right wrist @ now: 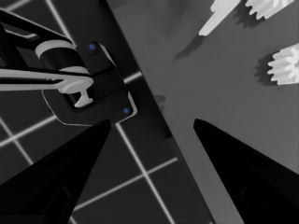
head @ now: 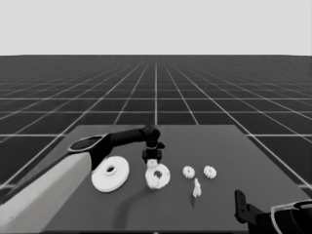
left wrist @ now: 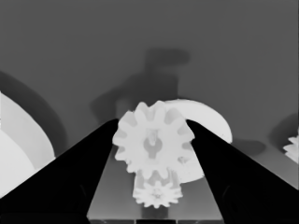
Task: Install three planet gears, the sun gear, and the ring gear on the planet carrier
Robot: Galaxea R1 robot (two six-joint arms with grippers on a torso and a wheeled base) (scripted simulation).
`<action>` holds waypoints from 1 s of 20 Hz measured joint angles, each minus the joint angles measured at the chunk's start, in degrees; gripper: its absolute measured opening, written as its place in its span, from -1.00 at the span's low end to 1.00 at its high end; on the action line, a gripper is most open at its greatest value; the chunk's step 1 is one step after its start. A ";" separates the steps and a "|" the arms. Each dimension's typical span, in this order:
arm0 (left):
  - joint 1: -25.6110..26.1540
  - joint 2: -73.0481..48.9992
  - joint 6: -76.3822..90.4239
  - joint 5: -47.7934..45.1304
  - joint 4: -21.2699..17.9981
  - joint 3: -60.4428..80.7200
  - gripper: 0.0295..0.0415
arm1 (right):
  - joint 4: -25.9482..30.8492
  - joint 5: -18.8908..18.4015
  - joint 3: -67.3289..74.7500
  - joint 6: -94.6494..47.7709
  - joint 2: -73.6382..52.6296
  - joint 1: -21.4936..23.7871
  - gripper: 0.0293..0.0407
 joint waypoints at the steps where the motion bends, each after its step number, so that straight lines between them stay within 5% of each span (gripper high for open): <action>1: 0.16 0.03 0.06 -0.05 0.04 -0.13 -0.81 | 0.00 0.00 0.00 0.00 0.00 0.00 0.61; 3: 0.38 0.06 0.12 -0.11 0.07 -0.25 0.20 | 0.00 0.00 0.00 0.00 0.00 0.00 0.61; 4: 0.43 0.07 0.14 -0.12 0.08 -0.28 0.40 | 0.00 0.00 0.00 0.00 0.00 0.00 0.61; 11: 0.49 0.08 0.15 -0.14 0.09 -0.32 0.49 | 0.00 0.00 0.00 0.00 0.00 0.00 0.61; 14: -14.07 -4.31 -6.82 7.84 -12.47 12.36 0.49 | 0.00 0.00 0.00 0.00 0.00 0.00 0.61; 20: -18.23 -3.42 -5.47 9.03 -16.24 10.07 0.49 | 0.00 0.00 0.00 0.00 0.00 0.00 0.61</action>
